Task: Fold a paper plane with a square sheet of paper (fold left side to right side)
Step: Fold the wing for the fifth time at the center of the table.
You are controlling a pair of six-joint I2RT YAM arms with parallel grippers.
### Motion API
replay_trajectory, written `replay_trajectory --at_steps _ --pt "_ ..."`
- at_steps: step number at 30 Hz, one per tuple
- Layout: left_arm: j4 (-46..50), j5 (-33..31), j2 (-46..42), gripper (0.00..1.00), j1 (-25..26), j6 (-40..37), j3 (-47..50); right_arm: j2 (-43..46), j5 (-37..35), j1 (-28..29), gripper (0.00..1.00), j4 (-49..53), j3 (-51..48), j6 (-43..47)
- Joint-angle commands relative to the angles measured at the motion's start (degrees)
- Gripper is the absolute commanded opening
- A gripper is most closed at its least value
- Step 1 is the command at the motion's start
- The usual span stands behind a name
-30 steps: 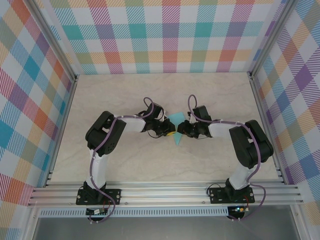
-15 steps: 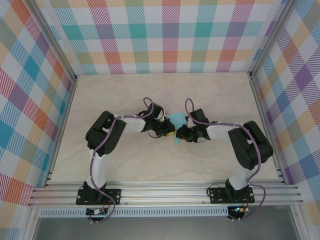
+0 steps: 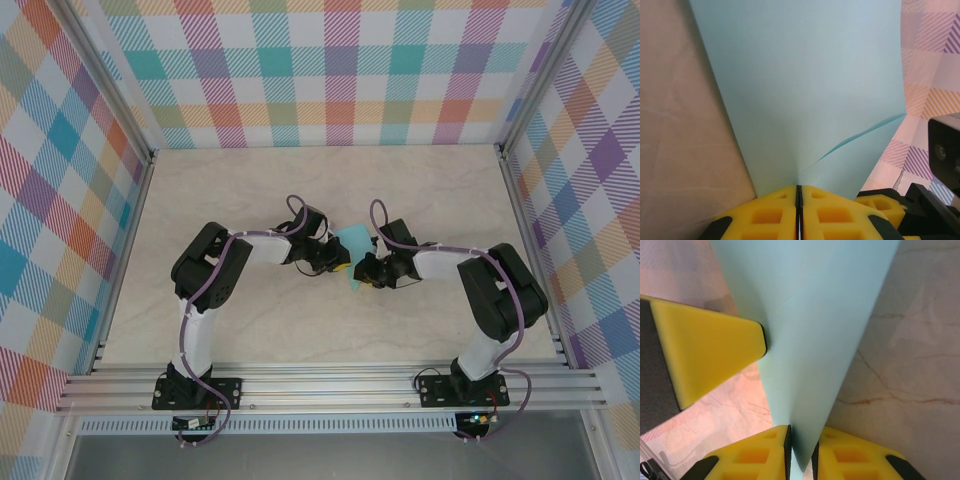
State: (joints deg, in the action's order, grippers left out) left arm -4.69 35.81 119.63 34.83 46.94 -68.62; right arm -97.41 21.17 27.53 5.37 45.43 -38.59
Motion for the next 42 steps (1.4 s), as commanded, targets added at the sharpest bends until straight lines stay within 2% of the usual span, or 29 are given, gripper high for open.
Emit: replay_trajectory --at_steps 1,14,21,26,30,42 --pt "3.1 -2.77 2.35 0.09 0.5 0.47 0.06 1.52 1.63 0.99 0.18 3.98 1.23 -0.23" --pt "3.61 -3.03 2.27 0.08 0.5 0.17 -0.1 0.84 2.45 1.56 0.12 6.17 2.56 0.45" --pt "3.97 -3.11 2.42 0.08 0.5 0.12 -0.37 0.69 2.99 1.65 0.0 6.22 2.83 0.76" --pt "4.2 -3.12 2.51 0.07 0.46 0.13 -0.44 0.89 2.8 1.65 0.0 6.14 2.74 0.84" --pt "4.48 -3.29 2.39 0.07 0.5 -0.02 -0.37 0.6 1.64 1.21 0.17 6.66 3.64 2.18" --pt "4.57 -3.42 2.27 0.06 0.5 -0.18 -0.37 -3.28 2.92 -4.32 0.32 5.86 10.11 7.18"
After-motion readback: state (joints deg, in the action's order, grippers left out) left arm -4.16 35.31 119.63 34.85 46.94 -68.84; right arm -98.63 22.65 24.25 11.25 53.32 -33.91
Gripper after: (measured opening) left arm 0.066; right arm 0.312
